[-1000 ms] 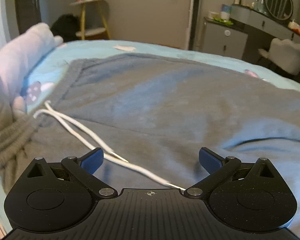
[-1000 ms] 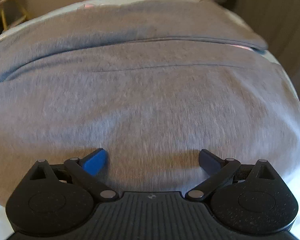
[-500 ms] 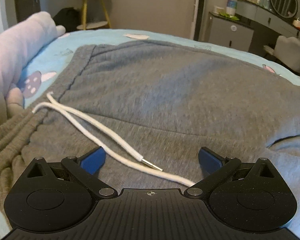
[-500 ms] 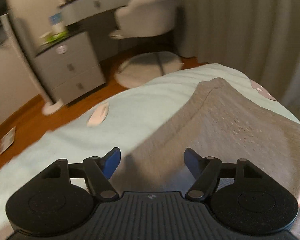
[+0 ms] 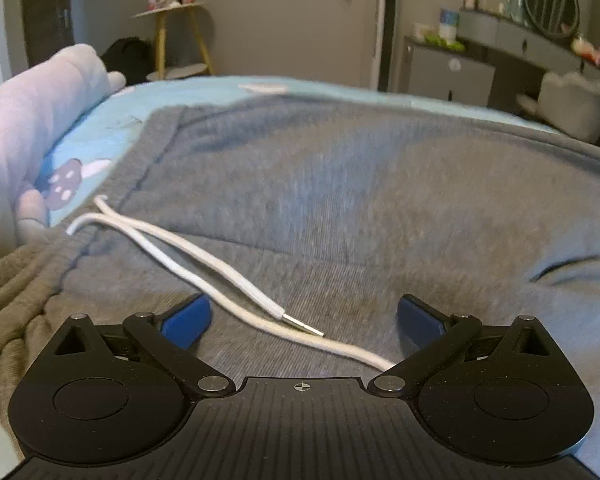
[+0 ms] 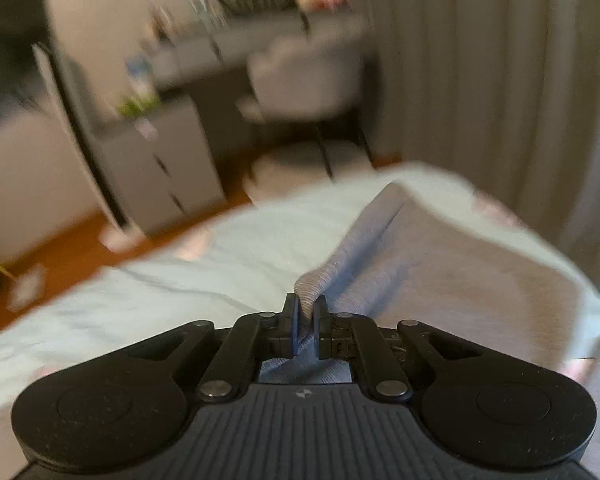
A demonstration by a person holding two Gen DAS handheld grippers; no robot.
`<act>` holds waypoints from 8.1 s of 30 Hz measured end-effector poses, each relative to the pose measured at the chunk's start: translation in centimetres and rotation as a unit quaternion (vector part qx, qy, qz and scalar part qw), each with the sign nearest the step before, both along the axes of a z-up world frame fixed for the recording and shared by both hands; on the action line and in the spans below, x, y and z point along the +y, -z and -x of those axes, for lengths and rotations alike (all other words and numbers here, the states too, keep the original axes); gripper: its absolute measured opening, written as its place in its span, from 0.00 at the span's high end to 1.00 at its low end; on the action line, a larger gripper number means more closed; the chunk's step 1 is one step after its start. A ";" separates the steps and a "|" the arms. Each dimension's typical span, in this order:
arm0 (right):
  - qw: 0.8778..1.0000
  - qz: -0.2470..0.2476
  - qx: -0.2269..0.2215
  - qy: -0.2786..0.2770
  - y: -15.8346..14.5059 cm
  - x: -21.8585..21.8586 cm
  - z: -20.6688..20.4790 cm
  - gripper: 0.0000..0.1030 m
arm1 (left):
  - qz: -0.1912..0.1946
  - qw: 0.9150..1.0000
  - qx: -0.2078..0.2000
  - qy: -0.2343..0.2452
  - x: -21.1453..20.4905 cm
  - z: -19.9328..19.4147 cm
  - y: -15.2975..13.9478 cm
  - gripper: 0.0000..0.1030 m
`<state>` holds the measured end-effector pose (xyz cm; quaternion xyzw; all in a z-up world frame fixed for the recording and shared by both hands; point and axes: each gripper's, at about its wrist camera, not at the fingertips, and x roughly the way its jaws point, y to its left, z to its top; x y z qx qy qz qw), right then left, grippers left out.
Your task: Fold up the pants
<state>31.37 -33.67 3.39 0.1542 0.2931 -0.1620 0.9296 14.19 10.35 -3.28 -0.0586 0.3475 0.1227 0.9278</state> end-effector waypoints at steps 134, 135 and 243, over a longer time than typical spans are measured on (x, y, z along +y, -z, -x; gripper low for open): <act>0.939 -0.312 0.005 0.142 8.1 -16.6 38.0 0.80 | 0.101 0.986 0.006 0.129 -12.2 9.3 -2.4 0.19; 0.938 -0.314 0.007 0.144 8.4 -16.7 38.0 0.79 | 0.095 0.986 0.014 0.133 -12.5 9.1 -1.9 0.19; 0.970 -0.103 0.012 -0.218 2.8 4.1 31.4 0.55 | 0.160 0.972 0.021 0.169 -11.8 9.7 -1.9 0.10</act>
